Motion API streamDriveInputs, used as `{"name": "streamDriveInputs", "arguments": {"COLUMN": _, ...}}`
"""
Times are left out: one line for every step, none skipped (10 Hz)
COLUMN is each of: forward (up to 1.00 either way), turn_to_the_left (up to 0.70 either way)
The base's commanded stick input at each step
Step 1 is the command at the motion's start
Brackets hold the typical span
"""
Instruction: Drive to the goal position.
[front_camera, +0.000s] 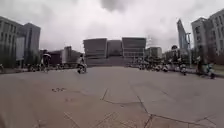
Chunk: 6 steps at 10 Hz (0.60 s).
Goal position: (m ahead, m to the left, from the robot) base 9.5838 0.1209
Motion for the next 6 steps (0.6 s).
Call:
{"name": "streamDriveInputs", "arguments": {"forward": 0.6, "turn_to_the_left": 0.01}}
{"name": "streamDriveInputs", "arguments": {"forward": 0.6, "turn_to_the_left": 0.01}}
{"name": "streamDriveInputs", "arguments": {"forward": 0.6, "turn_to_the_left": 0.01}}
{"name": "streamDriveInputs", "arguments": {"forward": 0.6, "turn_to_the_left": 0.01}}
{"name": "streamDriveInputs", "arguments": {"forward": 0.6, "turn_to_the_left": 0.01}}
{"name": "streamDriveInputs", "arguments": {"forward": 0.6, "turn_to_the_left": 0.01}}
